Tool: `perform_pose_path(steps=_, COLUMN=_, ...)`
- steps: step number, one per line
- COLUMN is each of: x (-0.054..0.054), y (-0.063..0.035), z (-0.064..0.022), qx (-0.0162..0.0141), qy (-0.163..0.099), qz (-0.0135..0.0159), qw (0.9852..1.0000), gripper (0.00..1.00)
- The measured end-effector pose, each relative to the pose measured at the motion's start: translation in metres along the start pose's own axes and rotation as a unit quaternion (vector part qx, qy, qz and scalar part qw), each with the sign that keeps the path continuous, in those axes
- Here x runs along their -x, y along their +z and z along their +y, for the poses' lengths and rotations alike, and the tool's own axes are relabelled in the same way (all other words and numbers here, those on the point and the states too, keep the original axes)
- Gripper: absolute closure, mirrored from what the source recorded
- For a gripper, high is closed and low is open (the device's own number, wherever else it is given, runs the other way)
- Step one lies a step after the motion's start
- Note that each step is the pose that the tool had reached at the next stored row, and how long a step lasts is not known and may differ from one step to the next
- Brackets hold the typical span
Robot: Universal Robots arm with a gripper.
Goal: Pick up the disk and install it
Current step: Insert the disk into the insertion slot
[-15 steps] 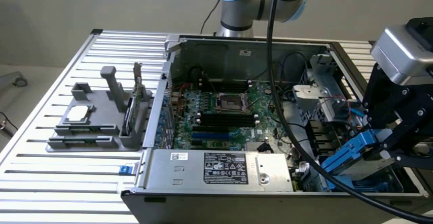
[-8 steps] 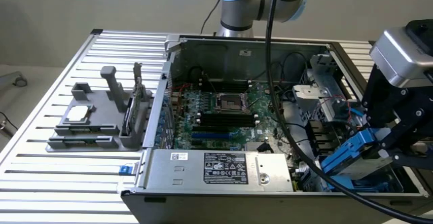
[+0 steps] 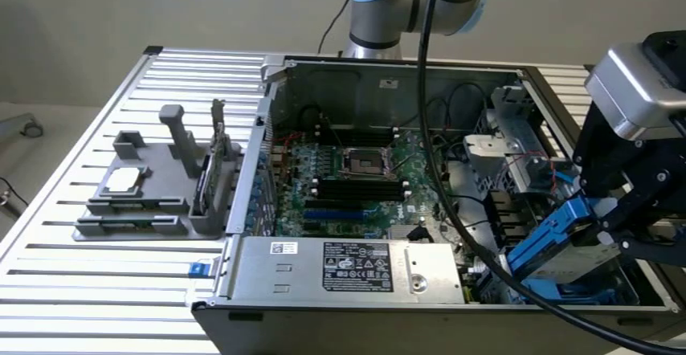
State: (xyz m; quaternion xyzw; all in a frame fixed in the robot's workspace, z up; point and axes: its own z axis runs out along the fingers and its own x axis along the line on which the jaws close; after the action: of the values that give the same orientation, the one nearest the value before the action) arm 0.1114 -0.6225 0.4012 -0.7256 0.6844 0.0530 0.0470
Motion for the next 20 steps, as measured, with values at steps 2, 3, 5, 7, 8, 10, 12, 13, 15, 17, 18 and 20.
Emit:
perform_pose_path(steps=2, x=-0.0005, y=0.0000, z=0.0000, qx=-0.0001, qy=0.000, qz=-0.0001, qw=1.0000, gripper=0.67)
perform_pose_path(steps=3, x=-0.0007, y=-0.0001, z=0.0001, qx=-0.0001, qy=0.000, qz=-0.0001, qw=1.0000, gripper=0.67)
perform_pose_path(steps=5, x=-0.0009, y=0.0000, z=0.0000, qx=-0.0002, qy=0.000, qz=-0.0003, qw=1.0000, gripper=0.66)
perform_pose_path(steps=7, x=-0.0011, y=-0.0002, z=0.0002, qx=-0.0001, qy=0.000, qz=0.0000, qw=1.0000, gripper=0.61)
perform_pose_path(steps=8, x=-0.0012, y=-0.0001, z=0.0003, qx=-0.0001, qy=0.000, qz=-0.0001, qw=1.0000, gripper=0.54)
perform_pose_path(steps=10, x=-0.0013, y=-0.0002, z=0.0003, qx=-0.0001, qy=0.000, qz=0.0000, qw=1.0000, gripper=0.47)
perform_pose_path(steps=12, x=-0.0015, y=-0.0002, z=0.0004, qx=-0.0001, qy=0.000, qz=0.0000, qw=1.0000, gripper=0.47)
perform_pose_path(steps=13, x=-0.0015, y=-0.0002, z=0.0004, qx=-0.0001, qy=0.000, qz=0.0000, qw=1.0000, gripper=0.47)
perform_pose_path(steps=15, x=-0.0015, y=-0.0002, z=0.0004, qx=-0.0001, qy=0.000, qz=0.0000, qw=1.0000, gripper=0.47)
perform_pose_path(steps=17, x=-0.0016, y=0.0005, z=0.0004, qx=-0.0002, qy=0.000, qz=0.0000, qw=1.0000, gripper=0.56)
perform_pose_path(steps=18, x=-0.0018, y=0.0016, z=0.0004, qx=-0.0003, qy=0.000, qz=0.0000, qw=1.0000, gripper=0.62)
perform_pose_path(steps=20, x=-0.0021, y=0.0049, z=0.0001, qx=-0.0004, qy=0.000, qz=0.0000, qw=1.0000, gripper=0.68)
